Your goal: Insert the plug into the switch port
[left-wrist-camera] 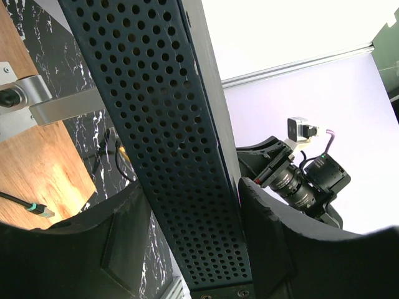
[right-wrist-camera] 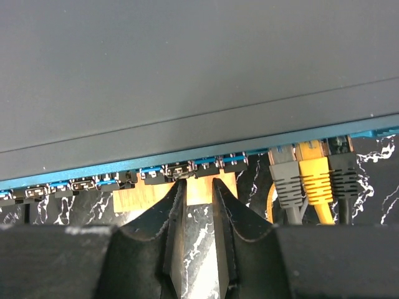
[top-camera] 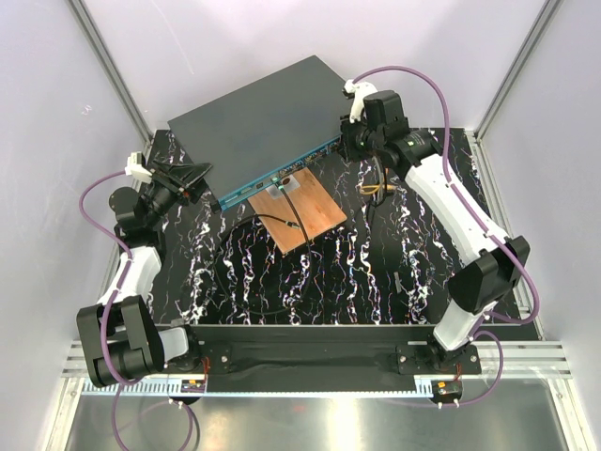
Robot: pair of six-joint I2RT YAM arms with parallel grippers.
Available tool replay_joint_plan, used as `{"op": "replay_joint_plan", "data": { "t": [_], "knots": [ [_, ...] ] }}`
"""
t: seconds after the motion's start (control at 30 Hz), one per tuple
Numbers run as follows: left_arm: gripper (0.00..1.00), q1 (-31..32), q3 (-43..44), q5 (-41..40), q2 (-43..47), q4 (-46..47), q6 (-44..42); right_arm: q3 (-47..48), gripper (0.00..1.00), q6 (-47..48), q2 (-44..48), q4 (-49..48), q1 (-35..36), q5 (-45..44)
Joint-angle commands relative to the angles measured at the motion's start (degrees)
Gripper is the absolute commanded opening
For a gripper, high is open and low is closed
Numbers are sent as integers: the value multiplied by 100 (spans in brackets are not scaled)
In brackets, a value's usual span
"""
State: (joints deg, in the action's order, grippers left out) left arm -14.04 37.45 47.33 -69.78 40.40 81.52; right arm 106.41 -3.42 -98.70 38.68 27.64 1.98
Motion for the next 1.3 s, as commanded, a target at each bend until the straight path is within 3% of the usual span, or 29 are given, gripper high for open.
{"op": "replay_joint_plan", "data": {
  "t": [0.0, 0.47, 1.0, 1.27],
  "knots": [
    [0, 262, 43, -40, 105, 732, -417, -278, 29, -369, 254, -1379, 14, -163],
    [0, 279, 25, -22, 105, 662, -505, -77, 26, -1029, -53, -1855, 22, -374],
    [0, 279, 377, 48, -106, 504, -663, 12, 26, -345, -115, -2346, 31, 5],
    [0, 306, 386, 4, -133, 433, -760, -24, 18, -695, -229, -2645, 75, -443]
  ]
}}
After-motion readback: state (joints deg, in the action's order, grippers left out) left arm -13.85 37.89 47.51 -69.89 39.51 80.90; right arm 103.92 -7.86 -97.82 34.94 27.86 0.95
